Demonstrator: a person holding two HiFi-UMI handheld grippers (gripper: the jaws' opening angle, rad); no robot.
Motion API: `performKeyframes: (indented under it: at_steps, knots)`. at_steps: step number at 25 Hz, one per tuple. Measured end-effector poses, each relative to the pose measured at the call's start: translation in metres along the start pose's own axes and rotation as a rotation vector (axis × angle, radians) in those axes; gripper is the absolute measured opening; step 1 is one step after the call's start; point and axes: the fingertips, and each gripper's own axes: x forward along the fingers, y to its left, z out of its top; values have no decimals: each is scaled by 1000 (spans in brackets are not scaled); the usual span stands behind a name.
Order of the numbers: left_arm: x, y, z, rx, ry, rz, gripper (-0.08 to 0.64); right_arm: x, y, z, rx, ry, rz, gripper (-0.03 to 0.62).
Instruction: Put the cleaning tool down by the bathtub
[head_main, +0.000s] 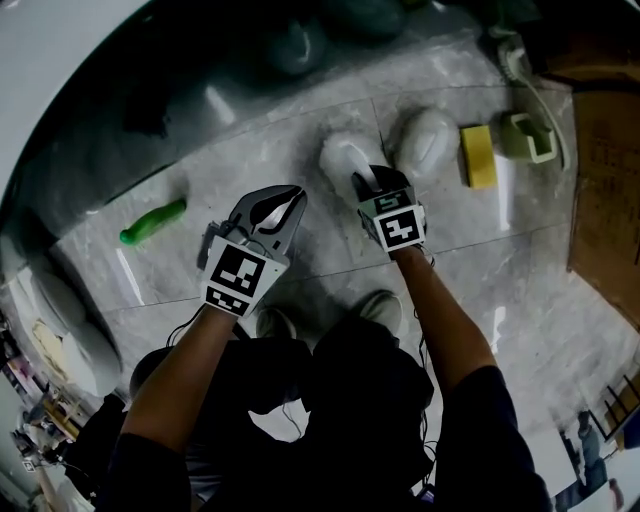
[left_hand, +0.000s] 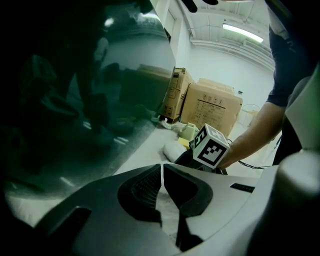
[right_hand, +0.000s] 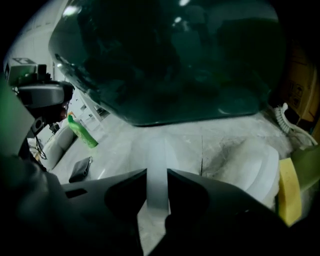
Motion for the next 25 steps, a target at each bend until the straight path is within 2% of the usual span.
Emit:
performKeyframes:
  at_steps: [5,13,19,25]
  knots:
    - [7,-1,-3,0,-2,4,41,9,2,-8,-80,26,-25,91]
    - [17,-1,-12,-1,4,0,41,21,4,-9,-117,5,-24,94]
    - [15,3,-9,5,-6,7,41,23,6,-8,-95,-10,-9,103]
    - [8,5,-3,13,-18,15,41,16,17,-2,-53,-47,45,172]
